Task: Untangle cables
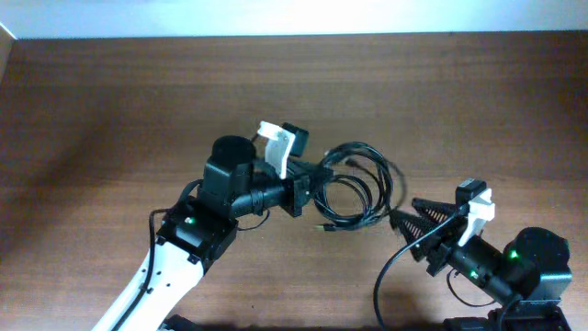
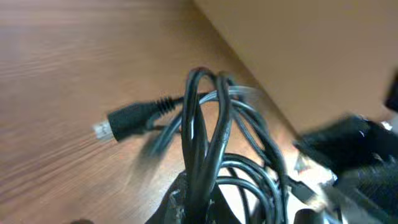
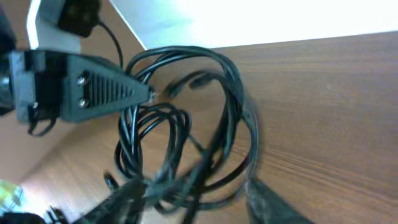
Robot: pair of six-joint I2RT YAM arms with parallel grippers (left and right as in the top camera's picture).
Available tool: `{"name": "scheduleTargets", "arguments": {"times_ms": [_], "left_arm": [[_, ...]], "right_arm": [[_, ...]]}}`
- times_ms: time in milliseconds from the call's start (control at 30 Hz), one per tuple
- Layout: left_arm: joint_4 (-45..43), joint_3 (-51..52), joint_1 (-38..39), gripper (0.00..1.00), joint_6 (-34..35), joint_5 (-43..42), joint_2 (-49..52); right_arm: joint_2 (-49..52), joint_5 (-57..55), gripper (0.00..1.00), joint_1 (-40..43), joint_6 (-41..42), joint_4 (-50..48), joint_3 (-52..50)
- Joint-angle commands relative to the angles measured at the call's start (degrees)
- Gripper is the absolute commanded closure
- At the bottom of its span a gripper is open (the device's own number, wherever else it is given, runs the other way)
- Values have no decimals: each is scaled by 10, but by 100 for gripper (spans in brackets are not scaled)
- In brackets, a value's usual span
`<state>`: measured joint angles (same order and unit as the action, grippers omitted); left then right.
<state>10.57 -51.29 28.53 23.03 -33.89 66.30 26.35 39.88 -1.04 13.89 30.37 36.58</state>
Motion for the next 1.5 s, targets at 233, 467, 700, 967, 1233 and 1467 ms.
{"name": "scheduleTargets", "arguments": {"times_ms": [233, 467, 700, 967, 1233, 1467], "left_arm": [[-71, -10, -1, 100, -137, -238, 1], [19, -10, -2, 100, 85, 77, 1], [85, -10, -2, 100, 116, 125, 1], [-5, -10, -2, 100, -99, -104, 1], [-69, -10, 17, 100, -107, -173, 1], [-68, -10, 17, 100, -104, -178, 1]], "right_arm": [[-2, -11, 86, 3, 1, 3, 5], [-2, -9, 96, 3, 1, 3, 5], [-2, -78, 69, 3, 20, 29, 5], [-2, -71, 35, 3, 20, 28, 5], [-2, -65, 96, 3, 14, 28, 5], [-2, -65, 51, 3, 14, 28, 5]]}}
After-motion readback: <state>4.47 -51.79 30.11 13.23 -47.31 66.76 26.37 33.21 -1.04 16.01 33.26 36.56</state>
